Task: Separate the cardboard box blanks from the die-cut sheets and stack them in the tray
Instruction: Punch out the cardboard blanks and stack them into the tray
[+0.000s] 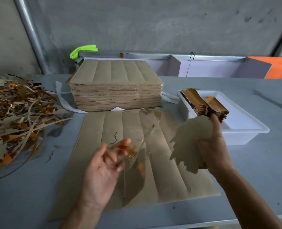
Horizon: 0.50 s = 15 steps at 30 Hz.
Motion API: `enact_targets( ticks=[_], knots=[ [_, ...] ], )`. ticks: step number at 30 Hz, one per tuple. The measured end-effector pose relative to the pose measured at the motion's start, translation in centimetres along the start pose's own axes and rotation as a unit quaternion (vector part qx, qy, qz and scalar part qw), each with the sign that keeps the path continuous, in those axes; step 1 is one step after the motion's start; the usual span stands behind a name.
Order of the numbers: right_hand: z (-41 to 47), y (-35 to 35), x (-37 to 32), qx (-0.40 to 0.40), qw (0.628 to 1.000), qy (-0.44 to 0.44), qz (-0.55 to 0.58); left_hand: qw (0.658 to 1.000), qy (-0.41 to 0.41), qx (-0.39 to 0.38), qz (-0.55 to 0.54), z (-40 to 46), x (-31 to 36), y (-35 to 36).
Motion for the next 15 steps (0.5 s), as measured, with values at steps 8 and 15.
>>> enact_targets(
  ticks=[8,15],
  knots=[
    [-3.1,8.7,0.0,-0.218,0.962,0.045,-0.157,0.997,-0.011,0.026,-0.073,-0.2,1.5,-0.6],
    [-5.0,14.3,-2.0,-0.304,0.927,0.030,-0.215,0.991,-0.086,-0.058,-0.089,-1.5,-1.6,1.4]
  ],
)
Point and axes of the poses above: each hand's wrist, its own z-axis towards the middle knuckle, its own y-axis out of the palm, x = y × z, the point moved 10 cm from there along z, towards the middle knuckle, and after that the axes turned 4 degrees about -y, right-handed, at the moved point
